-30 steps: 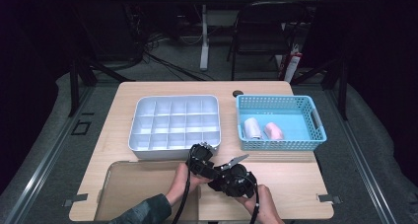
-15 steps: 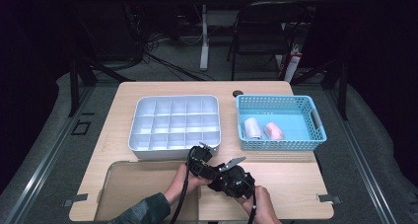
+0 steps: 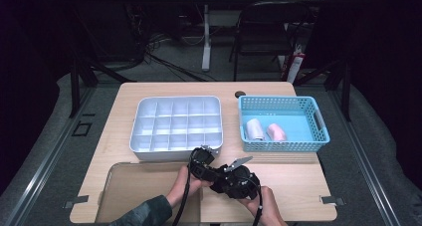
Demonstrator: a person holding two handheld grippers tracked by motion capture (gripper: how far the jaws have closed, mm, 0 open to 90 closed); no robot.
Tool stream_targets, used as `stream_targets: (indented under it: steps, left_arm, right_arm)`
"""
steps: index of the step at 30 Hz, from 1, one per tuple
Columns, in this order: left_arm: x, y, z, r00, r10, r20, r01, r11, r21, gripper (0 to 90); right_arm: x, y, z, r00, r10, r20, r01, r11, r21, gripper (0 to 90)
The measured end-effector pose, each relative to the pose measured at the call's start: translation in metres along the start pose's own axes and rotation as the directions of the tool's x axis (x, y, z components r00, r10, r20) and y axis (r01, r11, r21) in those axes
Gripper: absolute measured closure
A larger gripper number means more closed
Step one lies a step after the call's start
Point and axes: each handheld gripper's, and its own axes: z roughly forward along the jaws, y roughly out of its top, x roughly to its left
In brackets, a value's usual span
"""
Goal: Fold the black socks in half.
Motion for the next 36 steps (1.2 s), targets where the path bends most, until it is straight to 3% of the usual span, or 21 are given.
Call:
stream_targets:
  steps: [4, 9, 12, 13, 17, 23, 36]
  left_arm:
    - [0.000, 0.000, -0.001, 1.0000, 0.003, 0.002, -0.003, 1.0000, -0.005, 65.1]
    - [-0.002, 0.000, -0.002, 0.9995, 0.028, -0.013, -0.028, 0.9996, -0.010, 65.1]
    - [-0.003, 0.001, -0.004, 0.9989, 0.041, -0.022, -0.041, 0.9991, -0.011, 65.1]
    - [-0.003, 0.001, -0.004, 0.9988, 0.041, -0.027, -0.042, 0.9990, -0.014, 65.1]
    - [-0.004, 0.001, -0.006, 0.9979, 0.053, -0.036, -0.054, 0.9984, -0.018, 65.1]
    - [-0.006, 0.001, -0.009, 0.9968, 0.067, -0.043, -0.069, 0.9971, -0.033, 65.3]
    - [-0.017, 0.003, -0.014, 0.9899, 0.124, -0.068, -0.128, 0.9905, -0.052, 65.5]
  right_arm:
    - [-0.004, -0.006, -0.007, 0.9999, 0.002, -0.012, -0.002, 1.000, -0.012, 47.0]
    - [-0.015, -0.014, -0.016, 0.9992, 0.005, 0.041, -0.005, 1.000, -0.013, 23.8]
    - [-0.023, -0.018, -0.023, 0.9971, 0.009, 0.076, -0.007, 0.999, -0.034, 15.7]
    - [-0.025, -0.019, -0.025, 0.9962, 0.022, 0.084, -0.017, 0.998, -0.058, 15.8]
    - [-0.036, -0.025, -0.031, 0.9909, 0.030, 0.131, -0.023, 0.998, -0.057, 9.1]
    - [-0.056, -0.037, -0.034, 0.9825, 0.079, 0.168, -0.070, 0.996, -0.058, 0.0]
    - [-0.084, -0.057, -0.046, 0.9617, 0.177, 0.210, -0.162, 0.983, -0.085, 0.0]
